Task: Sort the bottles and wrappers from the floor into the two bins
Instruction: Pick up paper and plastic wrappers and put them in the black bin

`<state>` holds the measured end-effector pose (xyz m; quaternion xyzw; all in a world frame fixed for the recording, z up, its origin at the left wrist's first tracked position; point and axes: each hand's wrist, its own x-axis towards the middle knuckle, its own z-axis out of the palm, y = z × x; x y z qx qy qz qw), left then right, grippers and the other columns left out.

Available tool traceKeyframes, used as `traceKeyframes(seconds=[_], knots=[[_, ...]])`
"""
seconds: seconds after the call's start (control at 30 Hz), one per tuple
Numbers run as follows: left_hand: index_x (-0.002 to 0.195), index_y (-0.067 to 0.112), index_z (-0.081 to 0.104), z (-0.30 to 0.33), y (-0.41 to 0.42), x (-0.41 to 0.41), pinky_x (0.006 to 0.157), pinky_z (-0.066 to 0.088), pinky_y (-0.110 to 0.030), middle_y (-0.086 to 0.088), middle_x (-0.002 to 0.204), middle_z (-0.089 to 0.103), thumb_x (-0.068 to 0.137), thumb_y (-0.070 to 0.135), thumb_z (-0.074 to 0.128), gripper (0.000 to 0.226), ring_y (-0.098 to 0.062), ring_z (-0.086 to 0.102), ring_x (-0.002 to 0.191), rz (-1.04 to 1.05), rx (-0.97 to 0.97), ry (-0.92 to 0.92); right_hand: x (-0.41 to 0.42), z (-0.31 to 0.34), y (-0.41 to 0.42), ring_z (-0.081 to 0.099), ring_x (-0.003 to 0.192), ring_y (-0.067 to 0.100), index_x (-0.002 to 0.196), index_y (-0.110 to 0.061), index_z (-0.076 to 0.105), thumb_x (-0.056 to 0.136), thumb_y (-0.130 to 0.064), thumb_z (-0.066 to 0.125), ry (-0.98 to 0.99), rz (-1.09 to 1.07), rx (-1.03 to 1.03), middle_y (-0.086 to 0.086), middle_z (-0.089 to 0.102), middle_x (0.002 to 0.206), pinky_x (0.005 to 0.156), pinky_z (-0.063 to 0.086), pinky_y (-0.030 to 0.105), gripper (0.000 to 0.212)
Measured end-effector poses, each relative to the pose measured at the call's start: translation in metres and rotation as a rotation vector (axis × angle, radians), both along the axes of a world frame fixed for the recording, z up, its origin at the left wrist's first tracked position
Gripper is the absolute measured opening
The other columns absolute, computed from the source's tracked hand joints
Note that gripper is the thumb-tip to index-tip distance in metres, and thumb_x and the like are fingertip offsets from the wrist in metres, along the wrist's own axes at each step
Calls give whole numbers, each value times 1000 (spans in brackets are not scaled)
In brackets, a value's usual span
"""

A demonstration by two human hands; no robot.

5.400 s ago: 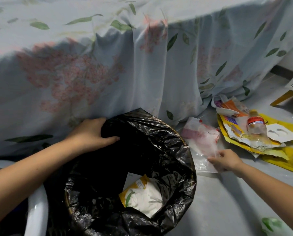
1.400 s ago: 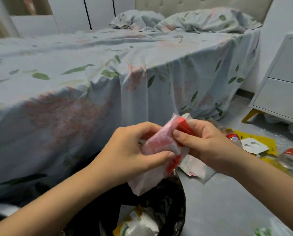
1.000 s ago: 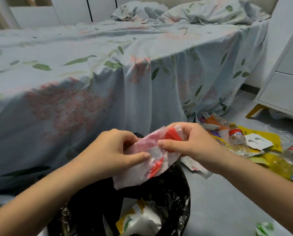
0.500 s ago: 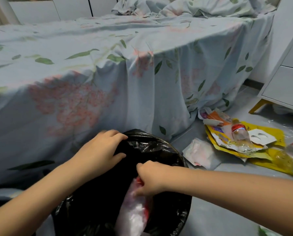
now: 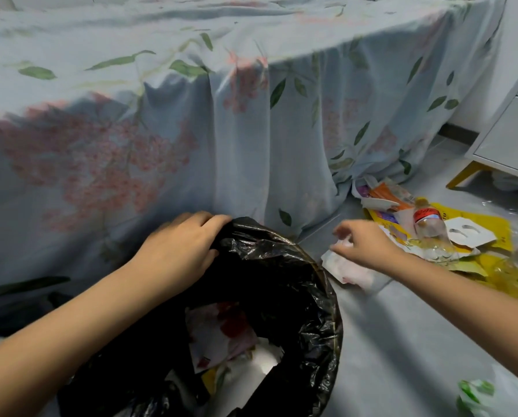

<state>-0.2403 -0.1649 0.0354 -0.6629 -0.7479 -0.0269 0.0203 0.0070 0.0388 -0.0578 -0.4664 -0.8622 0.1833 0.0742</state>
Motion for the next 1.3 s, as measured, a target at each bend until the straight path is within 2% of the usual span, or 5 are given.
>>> traceKeyframes(seconds=[0.37,0.7,1.0,1.2,1.3], knots=[[129,33,55,-5,19,8,96,44,-29,8,123,60,88,25,60,42,-14,55,115,-53,71,-230,29,-108,35,34,133,29,139,-22,38,51,-66,78,-386,-125,-165,6,41,140,103,40,43,106],[124,29,60,-7,19,11,95,47,-31,7,120,63,83,18,58,43,-16,59,112,-19,100,-236,40,-103,24,54,113,26,124,-17,49,93,-30,47,-474,66,182,5,54,123,75,47,34,34],[126,27,55,-3,3,17,103,41,-35,-2,134,49,78,35,59,49,-23,46,125,-15,110,-234,52,-33,8,54,67,31,75,-9,56,91,-10,54,228,-170,139,10,57,67,57,35,33,16],[125,26,56,23,-6,39,99,31,-13,11,127,52,76,46,54,52,-2,49,118,-70,267,-404,44,53,-35,64,75,23,84,-10,61,94,-20,57,876,-385,-269,4,67,76,66,53,39,15],[128,29,50,40,-14,50,98,45,-22,17,125,54,71,61,53,65,5,53,113,-36,326,-643,33,99,-61,69,75,16,89,-14,63,95,-11,53,1182,-302,-505,1,73,78,67,59,33,12]])
